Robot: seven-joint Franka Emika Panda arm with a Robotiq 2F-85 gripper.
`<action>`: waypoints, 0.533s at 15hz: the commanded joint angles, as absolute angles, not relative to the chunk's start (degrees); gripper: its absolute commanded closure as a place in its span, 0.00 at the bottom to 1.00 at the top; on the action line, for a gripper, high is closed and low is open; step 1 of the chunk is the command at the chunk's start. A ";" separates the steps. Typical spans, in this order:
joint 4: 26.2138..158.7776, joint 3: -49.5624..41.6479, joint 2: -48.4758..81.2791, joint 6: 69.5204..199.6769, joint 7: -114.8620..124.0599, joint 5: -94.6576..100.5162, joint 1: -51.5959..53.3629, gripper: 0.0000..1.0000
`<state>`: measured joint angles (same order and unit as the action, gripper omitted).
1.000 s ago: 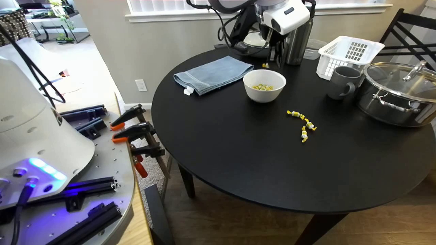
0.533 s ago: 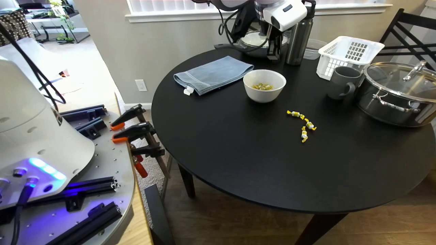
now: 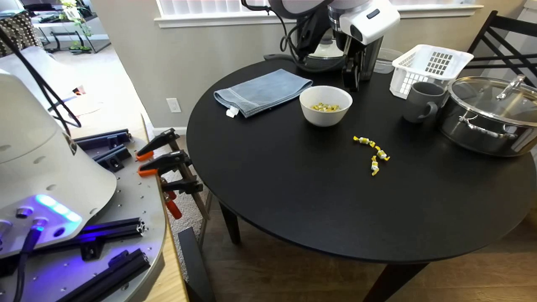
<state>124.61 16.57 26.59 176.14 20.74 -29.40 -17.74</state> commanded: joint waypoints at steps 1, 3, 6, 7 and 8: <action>123.72 9.48 27.29 171.16 20.86 -28.03 -13.89 0.00; 121.26 5.92 29.42 165.93 21.57 -27.29 -12.17 0.00; 116.29 -1.12 33.03 156.30 25.74 -24.07 -7.30 0.00; 114.50 -2.81 34.25 153.69 27.23 -23.00 -6.10 0.00; 112.67 -4.56 35.59 151.66 29.11 -21.77 -4.66 0.00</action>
<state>118.14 0.19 31.68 157.53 23.79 -25.10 -8.68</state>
